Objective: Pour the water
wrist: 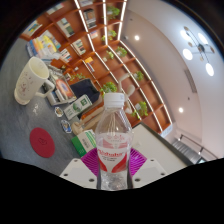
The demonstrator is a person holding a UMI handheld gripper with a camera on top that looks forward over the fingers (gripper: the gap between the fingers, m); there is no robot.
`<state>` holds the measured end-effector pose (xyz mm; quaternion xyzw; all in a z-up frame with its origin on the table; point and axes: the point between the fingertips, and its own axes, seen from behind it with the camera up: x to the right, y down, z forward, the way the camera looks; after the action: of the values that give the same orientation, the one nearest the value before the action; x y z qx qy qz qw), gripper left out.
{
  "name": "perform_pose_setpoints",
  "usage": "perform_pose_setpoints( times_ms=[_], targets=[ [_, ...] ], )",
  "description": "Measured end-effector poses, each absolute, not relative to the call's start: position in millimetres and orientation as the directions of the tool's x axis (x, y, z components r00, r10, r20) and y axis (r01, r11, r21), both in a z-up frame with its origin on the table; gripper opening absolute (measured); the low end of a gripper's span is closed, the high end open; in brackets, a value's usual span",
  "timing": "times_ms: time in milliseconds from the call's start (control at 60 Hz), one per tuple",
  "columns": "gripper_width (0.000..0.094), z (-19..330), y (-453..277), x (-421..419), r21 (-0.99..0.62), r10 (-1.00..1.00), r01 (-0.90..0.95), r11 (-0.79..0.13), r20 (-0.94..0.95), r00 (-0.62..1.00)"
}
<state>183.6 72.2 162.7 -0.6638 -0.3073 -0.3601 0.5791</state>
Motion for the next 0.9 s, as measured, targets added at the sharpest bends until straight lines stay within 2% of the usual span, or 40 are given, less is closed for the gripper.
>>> perform_pose_setpoints(
  times_ms=[67,83,100,133,150,233,250,267,317,333,350,433,450,467,533,550,567,633,650,667,700,900],
  targets=[
    [0.0376,173,77,162,-0.405,0.002,0.908,-0.104,0.913,0.407],
    [0.0376,198,83,148,-0.364,0.013,0.926,-0.099,0.930,0.367],
    [0.0376,201,85,143,-0.325,0.014,0.942,-0.085,0.945,0.327],
    [0.0377,201,97,131,-0.243,0.010,0.968,-0.062,0.970,0.244],
    [0.0377,184,92,133,-0.200,-0.003,0.979,-0.050,0.980,0.200],
    [0.0376,199,96,108,-0.026,-0.039,1.000,-0.003,0.999,0.026],
    [0.0376,213,113,99,0.014,-0.037,1.000,0.000,0.999,-0.014],
    [0.0376,197,100,93,0.048,-0.053,0.999,0.000,0.997,-0.048],
    [0.0375,203,104,80,0.144,-0.079,0.989,0.021,0.987,-0.142],
    [0.0375,219,119,81,0.180,-0.079,0.983,0.027,0.981,-0.178],
    [0.0375,203,102,68,0.209,-0.086,0.978,0.022,0.975,-0.206],
    [0.0375,211,113,53,0.372,-0.126,0.928,0.036,0.922,-0.365],
    [0.0376,223,124,56,0.409,-0.129,0.912,0.041,0.907,-0.401],
    [0.0376,211,108,40,0.431,-0.137,0.902,0.035,0.896,-0.423],
    [0.0374,220,109,31,0.548,-0.174,0.837,0.002,0.824,-0.539],
    [0.0374,231,128,40,0.579,-0.183,0.815,0.009,0.803,-0.568],
    [0.0373,216,112,23,0.588,-0.185,0.809,0.008,0.796,-0.577],
    [0.0375,217,113,19,0.658,-0.196,0.753,-0.018,0.736,-0.648],
    [0.0376,229,132,31,0.677,-0.201,0.736,-0.018,0.718,-0.666],
    [0.0376,214,116,17,0.676,-0.192,0.737,-0.018,0.721,-0.666],
    [0.0375,213,116,15,0.682,-0.192,0.732,-0.017,0.716,-0.671],
    [0.0377,209,112,21,0.584,-0.167,0.812,0.005,0.801,-0.575]
  ],
)
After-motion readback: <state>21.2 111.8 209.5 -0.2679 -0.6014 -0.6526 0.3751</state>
